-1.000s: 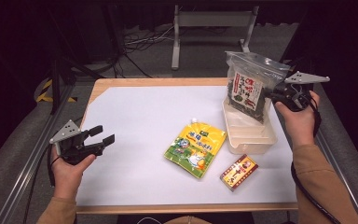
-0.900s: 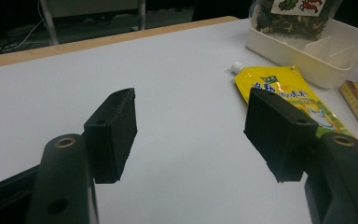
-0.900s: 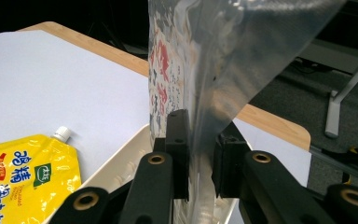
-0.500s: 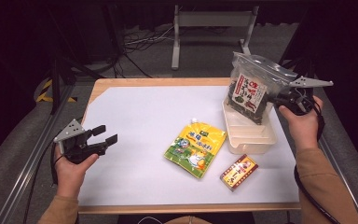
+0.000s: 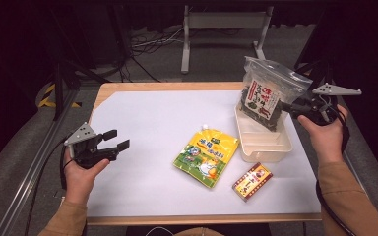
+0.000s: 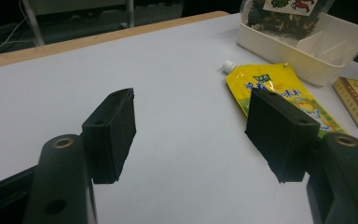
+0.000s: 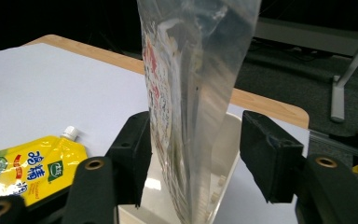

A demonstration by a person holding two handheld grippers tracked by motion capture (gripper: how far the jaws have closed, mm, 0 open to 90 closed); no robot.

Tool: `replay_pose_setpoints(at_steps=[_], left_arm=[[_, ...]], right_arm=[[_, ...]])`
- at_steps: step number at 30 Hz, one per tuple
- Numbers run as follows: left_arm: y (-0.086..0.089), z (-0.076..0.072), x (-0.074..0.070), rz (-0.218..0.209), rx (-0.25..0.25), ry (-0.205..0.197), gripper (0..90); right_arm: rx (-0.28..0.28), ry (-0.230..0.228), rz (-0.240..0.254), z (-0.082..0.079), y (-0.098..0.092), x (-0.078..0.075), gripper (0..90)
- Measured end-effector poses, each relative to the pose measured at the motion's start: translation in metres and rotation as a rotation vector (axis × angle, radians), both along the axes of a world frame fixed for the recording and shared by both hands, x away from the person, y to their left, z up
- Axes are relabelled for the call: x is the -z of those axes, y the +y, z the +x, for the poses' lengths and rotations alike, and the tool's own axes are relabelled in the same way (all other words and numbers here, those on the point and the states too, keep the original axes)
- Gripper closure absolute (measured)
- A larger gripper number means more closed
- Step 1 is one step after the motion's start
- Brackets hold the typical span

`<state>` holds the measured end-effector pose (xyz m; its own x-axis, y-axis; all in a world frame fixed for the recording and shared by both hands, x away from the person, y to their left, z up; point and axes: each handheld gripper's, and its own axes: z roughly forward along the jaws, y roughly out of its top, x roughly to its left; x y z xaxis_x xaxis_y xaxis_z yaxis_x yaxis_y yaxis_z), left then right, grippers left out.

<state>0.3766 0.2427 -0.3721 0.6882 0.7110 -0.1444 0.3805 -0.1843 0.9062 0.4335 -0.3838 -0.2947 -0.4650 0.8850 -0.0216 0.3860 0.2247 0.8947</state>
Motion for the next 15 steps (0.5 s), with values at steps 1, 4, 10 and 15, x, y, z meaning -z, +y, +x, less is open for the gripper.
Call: replay_pose_setpoints(at_steps=[1,4,10,15], left_arm=[[-0.001,0.001,0.000,0.001,0.004,0.004,33.6],[-0.006,0.004,0.000,0.003,0.015,0.003,33.4],[-0.015,0.009,-0.002,0.017,0.040,0.003,33.6],[-0.023,0.011,-0.003,0.025,0.059,0.010,33.6]], right_arm=[[0.002,-0.002,-0.004,-0.003,-0.001,-0.001,41.9],[0.008,-0.012,-0.014,-0.009,-0.003,-0.004,39.8],[0.002,-0.024,-0.023,-0.024,-0.004,-0.008,38.7],[-0.005,-0.023,-0.021,-0.040,-0.002,-0.013,38.6]])
